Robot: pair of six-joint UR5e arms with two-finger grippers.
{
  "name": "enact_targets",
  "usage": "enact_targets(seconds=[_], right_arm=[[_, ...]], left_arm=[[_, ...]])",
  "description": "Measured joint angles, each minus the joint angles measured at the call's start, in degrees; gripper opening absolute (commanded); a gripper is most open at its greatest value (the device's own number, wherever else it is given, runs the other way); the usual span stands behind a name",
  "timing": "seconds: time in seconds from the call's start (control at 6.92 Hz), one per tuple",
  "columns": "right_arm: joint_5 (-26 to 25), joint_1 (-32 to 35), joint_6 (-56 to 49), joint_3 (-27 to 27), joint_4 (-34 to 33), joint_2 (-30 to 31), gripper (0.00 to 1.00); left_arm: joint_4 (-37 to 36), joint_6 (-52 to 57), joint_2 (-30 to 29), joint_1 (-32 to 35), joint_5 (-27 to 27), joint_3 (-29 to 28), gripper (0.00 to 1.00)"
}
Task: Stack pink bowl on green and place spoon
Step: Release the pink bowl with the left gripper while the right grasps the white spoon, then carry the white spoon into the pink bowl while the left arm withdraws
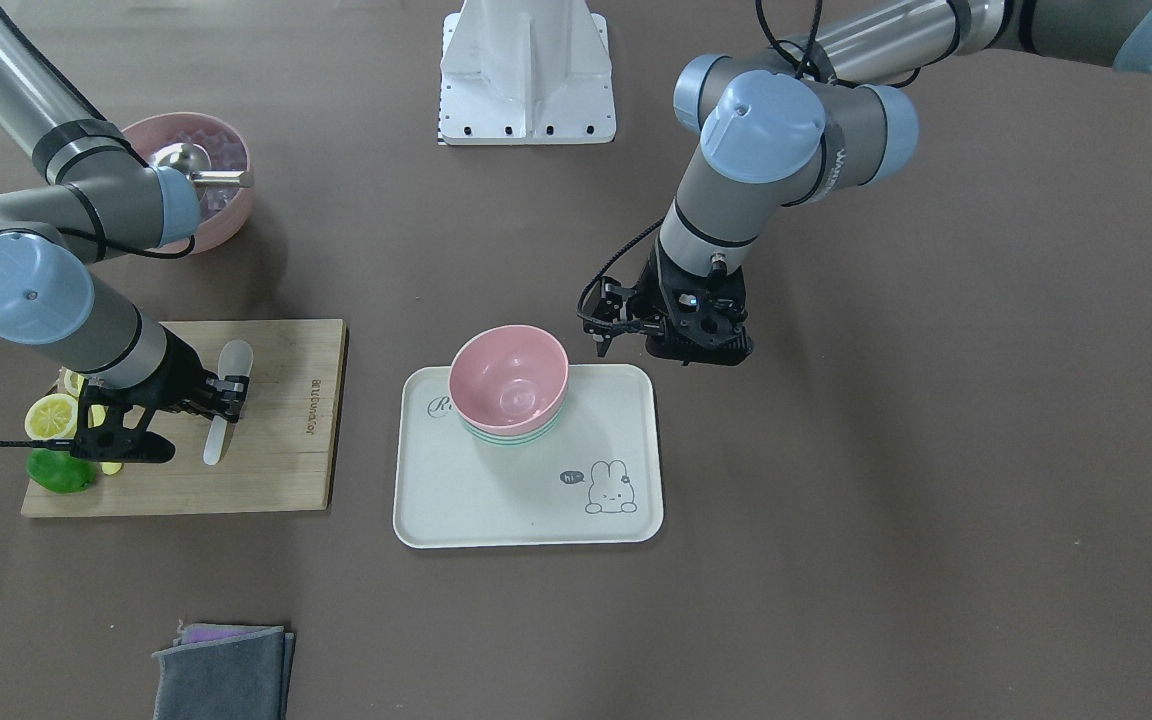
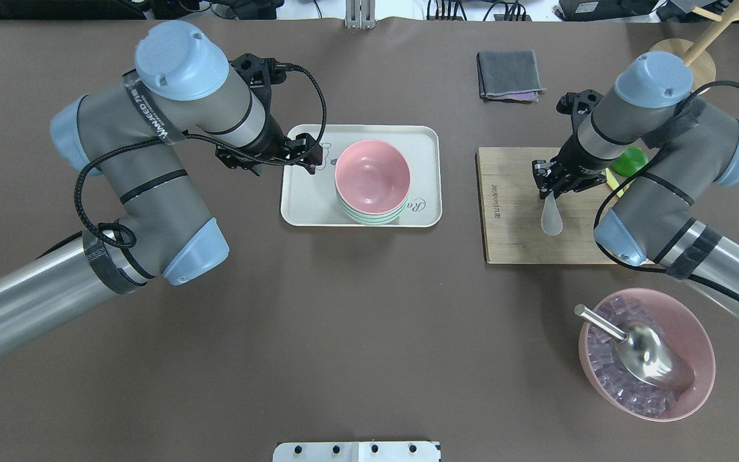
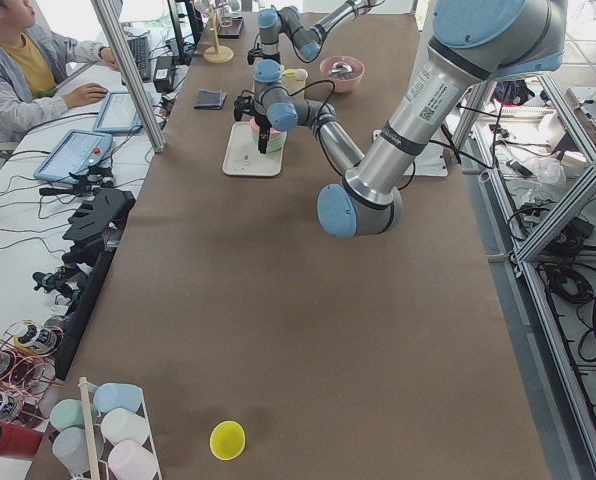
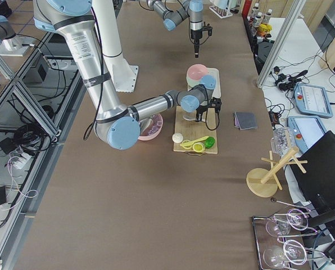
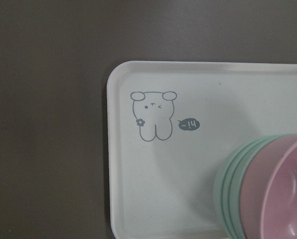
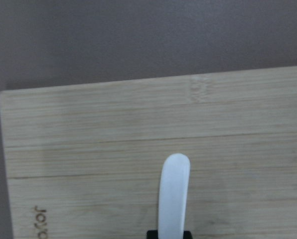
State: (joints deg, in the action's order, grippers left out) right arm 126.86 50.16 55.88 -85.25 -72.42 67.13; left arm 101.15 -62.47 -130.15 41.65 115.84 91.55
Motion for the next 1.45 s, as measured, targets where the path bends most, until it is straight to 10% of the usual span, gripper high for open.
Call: enact_targets(seconds=[0.43, 1.01, 1.16, 1.45], right_arm=[[1.00, -0.48, 14.44, -2.74, -4.02, -10.60, 0.00], [-9.82, -7.60, 35.06, 1.57, -5.03, -24.19, 0.00], [-11.18, -8.36, 36.61, 1.90, -4.91, -24.90, 0.99], [-13.93, -10.16, 37.66, 0.84, -4.81, -24.50, 1.00]], left_arm=[[0.01, 11.52, 12.02, 7.97, 8.56, 8.80, 0.98], [0.10, 25.70, 21.96, 15.59, 14.10, 12.05, 0.98], [0.10, 25.94, 22.18, 15.74, 14.14, 12.10, 0.98], [0.10, 26.02, 22.27, 15.81, 14.15, 12.07, 0.98]])
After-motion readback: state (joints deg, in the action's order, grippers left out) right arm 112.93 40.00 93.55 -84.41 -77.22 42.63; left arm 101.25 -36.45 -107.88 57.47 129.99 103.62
